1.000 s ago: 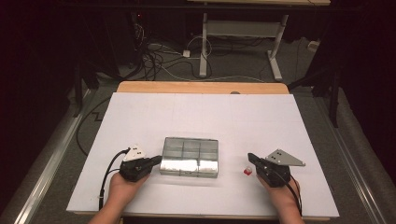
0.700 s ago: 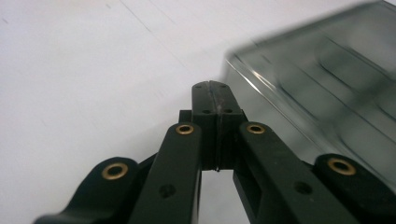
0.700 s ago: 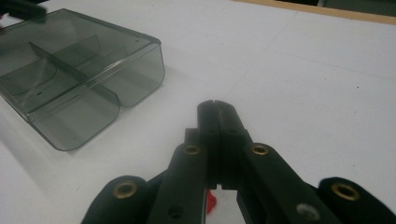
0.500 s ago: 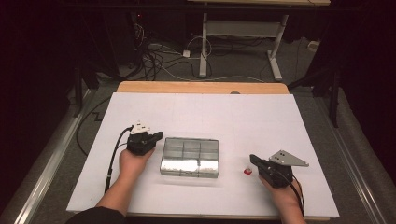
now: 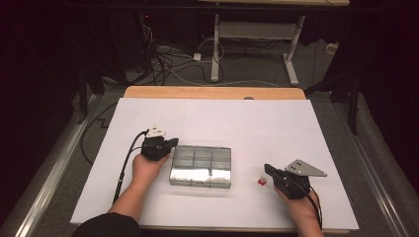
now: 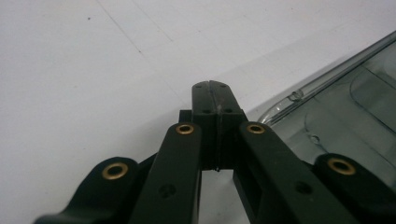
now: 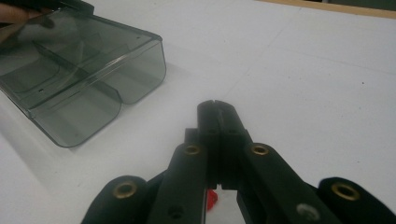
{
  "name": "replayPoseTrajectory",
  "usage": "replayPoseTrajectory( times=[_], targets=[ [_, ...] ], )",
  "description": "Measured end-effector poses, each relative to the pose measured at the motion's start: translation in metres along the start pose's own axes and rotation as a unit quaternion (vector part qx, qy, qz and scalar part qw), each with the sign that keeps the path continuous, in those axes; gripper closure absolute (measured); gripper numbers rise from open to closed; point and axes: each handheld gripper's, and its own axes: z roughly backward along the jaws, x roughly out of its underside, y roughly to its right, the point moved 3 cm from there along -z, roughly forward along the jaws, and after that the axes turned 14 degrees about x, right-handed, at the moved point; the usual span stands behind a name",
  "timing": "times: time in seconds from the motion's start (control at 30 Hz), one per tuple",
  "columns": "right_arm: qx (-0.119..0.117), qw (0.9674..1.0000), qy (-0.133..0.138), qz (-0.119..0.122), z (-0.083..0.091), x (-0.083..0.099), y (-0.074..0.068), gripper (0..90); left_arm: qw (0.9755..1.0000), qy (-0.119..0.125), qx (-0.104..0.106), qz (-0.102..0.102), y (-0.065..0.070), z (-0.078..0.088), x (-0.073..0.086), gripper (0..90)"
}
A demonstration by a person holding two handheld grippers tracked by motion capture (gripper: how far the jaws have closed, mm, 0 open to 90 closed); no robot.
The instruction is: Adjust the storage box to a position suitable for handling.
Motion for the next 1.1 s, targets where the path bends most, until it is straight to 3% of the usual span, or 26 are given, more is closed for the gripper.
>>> replayPoseTrajectory(
  times=[0.3,0.8,1.1],
  targets=[
    [-0.001,1.0,0.0,-0.004,0.001,0.001,0.002,90.0,1.0,-0.006,-0.001,0.001,0.003,-0.004,0.001,88.1],
    [-0.003,1.0,-0.001,-0.001,0.001,0.003,0.002,90.0,0.9987,-0.035,0.01,-0.034,0.032,-0.005,0.008,88.1],
    [-0.01,0.9999,-0.001,0.005,0.001,0.002,-0.004,90.0,0.9982,-0.039,0.021,-0.039,0.042,-0.005,0.012,88.1]
  ],
)
